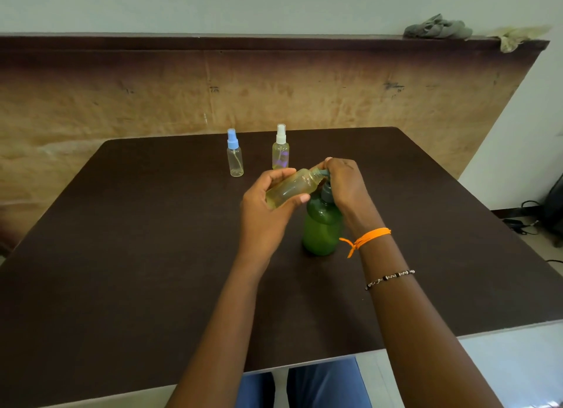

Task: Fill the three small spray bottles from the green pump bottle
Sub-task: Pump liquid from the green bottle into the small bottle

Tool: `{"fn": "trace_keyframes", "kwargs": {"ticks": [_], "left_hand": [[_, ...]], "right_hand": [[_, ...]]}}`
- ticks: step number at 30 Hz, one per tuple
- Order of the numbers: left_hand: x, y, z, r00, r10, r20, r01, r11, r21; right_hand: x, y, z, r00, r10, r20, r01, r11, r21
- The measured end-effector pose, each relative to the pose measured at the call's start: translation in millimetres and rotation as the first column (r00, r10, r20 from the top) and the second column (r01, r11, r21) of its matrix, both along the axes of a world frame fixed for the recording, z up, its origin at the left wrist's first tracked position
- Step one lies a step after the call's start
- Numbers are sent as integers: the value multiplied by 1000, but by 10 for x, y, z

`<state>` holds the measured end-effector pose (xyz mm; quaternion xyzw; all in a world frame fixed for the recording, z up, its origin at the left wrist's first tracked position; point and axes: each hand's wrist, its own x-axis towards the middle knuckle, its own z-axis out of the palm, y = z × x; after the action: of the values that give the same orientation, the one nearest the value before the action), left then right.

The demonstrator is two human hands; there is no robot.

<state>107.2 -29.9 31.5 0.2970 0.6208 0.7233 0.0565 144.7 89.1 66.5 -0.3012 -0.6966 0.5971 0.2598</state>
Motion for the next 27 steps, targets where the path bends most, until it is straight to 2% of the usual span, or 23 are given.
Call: {"fn": "trace_keyframes", "kwargs": {"ticks": [3,9,15,19,25,27], "left_hand": [[4,3,21,1000,0,15,0,1000,-6],[-14,12,58,1000,-9,11,9,1000,-22],[-20,20,52,1000,-11,-19,11,999,-31],[-23,7,40,1000,-26,-14,25,999,-35],[-18,-6,80,999,-31,-12,31,999,-24],[-18,0,77,999,-26,-21,26,999,-25]], "right_hand": [[8,-20,5,999,-23,32,23,1000,-8],[59,-39,122,994,70,89,-56,987,-153],[23,-40,85,999,24,-44,-29,991,-129],[15,-31,40,1000,12,1,-12,998,-68],[27,3,110,987,104,120,-86,986,-143],[22,1,110,991,92,92,-79,988,-134]]}}
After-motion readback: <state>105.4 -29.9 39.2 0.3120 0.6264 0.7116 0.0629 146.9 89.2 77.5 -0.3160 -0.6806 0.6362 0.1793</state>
